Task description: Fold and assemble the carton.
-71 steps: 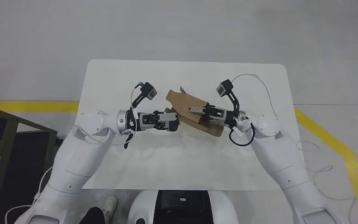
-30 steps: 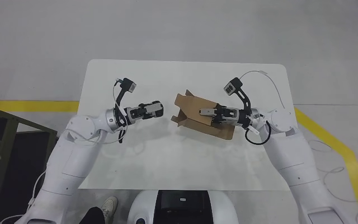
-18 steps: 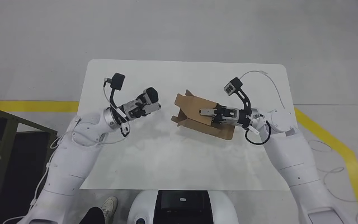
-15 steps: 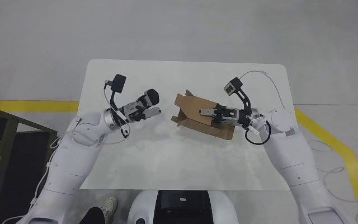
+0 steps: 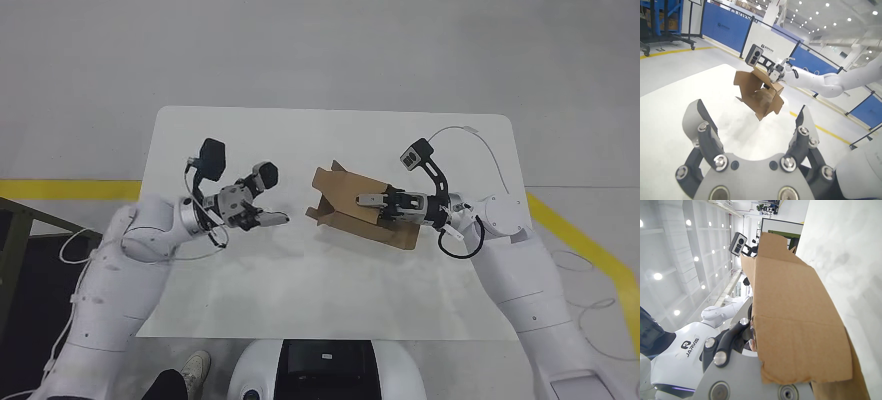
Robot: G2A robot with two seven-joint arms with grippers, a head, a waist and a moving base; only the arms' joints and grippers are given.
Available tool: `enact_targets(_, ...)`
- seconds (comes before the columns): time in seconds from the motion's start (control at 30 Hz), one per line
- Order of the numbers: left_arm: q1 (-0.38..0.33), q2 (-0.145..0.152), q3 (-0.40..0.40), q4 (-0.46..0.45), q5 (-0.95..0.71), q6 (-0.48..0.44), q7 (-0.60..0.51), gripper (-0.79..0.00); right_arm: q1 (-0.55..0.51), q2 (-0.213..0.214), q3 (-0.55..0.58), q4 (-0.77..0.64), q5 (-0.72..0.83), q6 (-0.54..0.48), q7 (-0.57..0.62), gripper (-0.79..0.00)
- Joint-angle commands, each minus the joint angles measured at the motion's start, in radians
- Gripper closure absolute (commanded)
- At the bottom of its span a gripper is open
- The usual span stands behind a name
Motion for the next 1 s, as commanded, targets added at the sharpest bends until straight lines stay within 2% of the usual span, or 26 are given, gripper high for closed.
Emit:
enact_targets(0.0, 0.001, 0.005, 0.013, 0.002, 0.054, 0.0, 0.024, -0.785, 0.0, 0.0, 0.0, 0.0, 0.0, 0.0, 0.0, 0.0)
enact_targets(0.23, 0.012, 0.028, 0.052, -0.04, 0.249, 0.0, 0.163, -0.785, 0.0, 0.0, 0.0, 0.0, 0.0, 0.0, 0.0, 0.0)
enact_targets(0.4, 0.023, 0.055, 0.074, -0.068, 0.406, 0.0, 0.358, -0.785, 0.0, 0.0, 0.0, 0.0, 0.0, 0.0, 0.0, 0.0)
enact_targets(0.87, 0.023, 0.055, 0.074, -0.068, 0.406, 0.0, 0.358, -0.785, 0.0, 0.0, 0.0, 0.0, 0.0, 0.0, 0.0, 0.0)
enact_targets(0.97, 0.034, 0.052, 0.093, -0.052, 0.411, 0.024, 0.348, -0.785, 0.0, 0.0, 0.0, 0.0, 0.0, 0.0, 0.0, 0.0)
